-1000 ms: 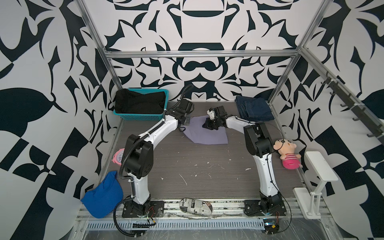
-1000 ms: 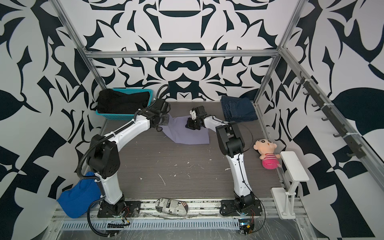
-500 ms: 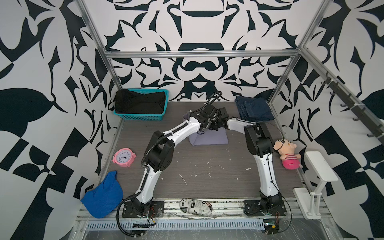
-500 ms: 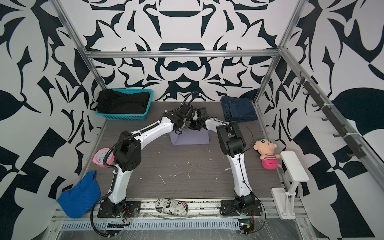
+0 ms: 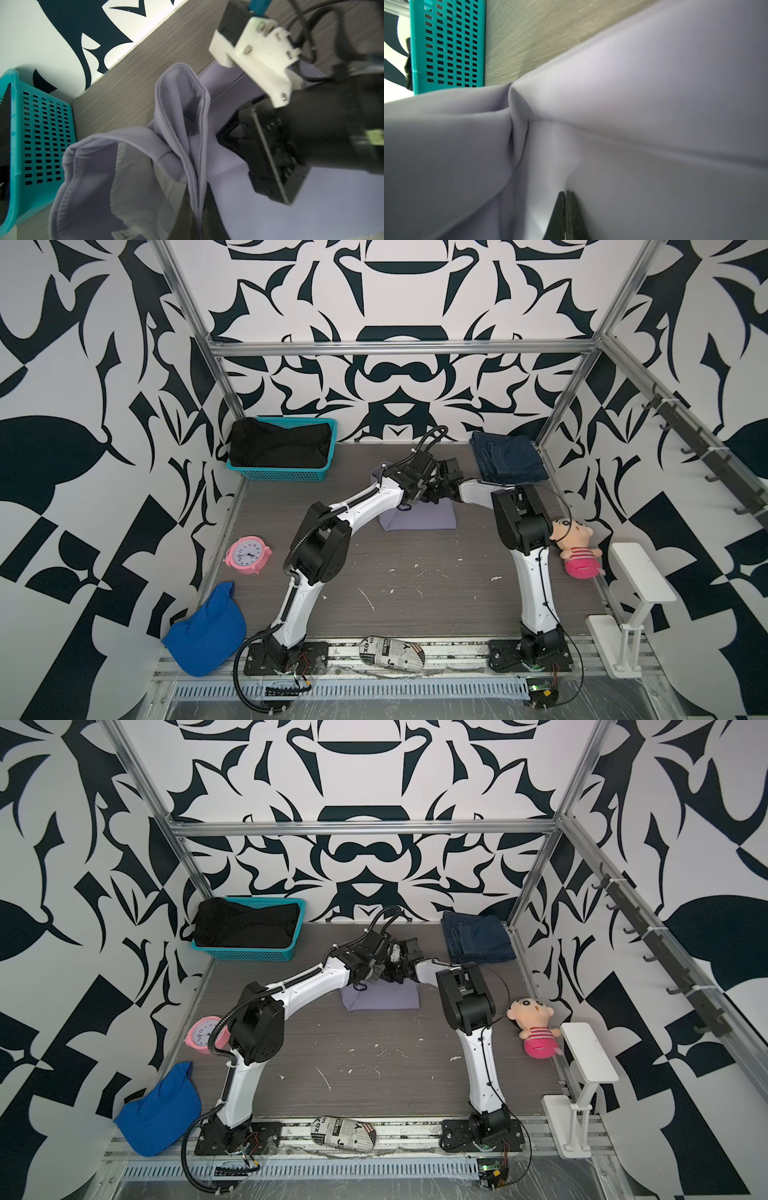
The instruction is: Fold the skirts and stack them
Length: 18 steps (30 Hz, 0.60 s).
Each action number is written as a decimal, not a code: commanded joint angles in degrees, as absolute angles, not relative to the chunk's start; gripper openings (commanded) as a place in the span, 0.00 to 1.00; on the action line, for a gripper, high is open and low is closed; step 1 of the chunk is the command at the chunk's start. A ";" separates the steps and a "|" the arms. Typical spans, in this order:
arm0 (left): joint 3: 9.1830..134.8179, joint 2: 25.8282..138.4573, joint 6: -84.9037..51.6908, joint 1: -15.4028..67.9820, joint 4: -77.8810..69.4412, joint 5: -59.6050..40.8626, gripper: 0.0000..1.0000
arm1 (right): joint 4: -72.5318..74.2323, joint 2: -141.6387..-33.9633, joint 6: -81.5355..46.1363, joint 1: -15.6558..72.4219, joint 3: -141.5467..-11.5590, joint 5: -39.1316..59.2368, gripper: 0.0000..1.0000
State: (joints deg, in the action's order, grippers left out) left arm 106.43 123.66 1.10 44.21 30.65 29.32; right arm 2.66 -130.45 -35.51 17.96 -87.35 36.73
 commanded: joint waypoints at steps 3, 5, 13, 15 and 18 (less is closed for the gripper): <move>107.65 121.74 1.67 44.04 30.06 30.01 0.00 | 0.97 -121.13 -36.48 14.46 -83.21 37.50 0.08; 107.05 121.53 1.70 44.03 30.02 30.35 0.00 | -1.30 -118.84 -35.87 12.54 -81.58 36.51 0.08; 105.63 120.15 1.43 43.77 29.22 30.35 0.00 | -5.62 -116.61 -32.48 7.17 -78.23 35.42 0.08; 106.23 120.15 1.46 43.77 29.15 30.06 0.00 | -5.82 -117.98 -32.05 7.17 -78.22 34.77 0.08; 108.10 120.24 1.73 43.99 29.87 29.27 0.00 | -5.81 -121.20 -31.50 7.14 -78.65 35.14 0.06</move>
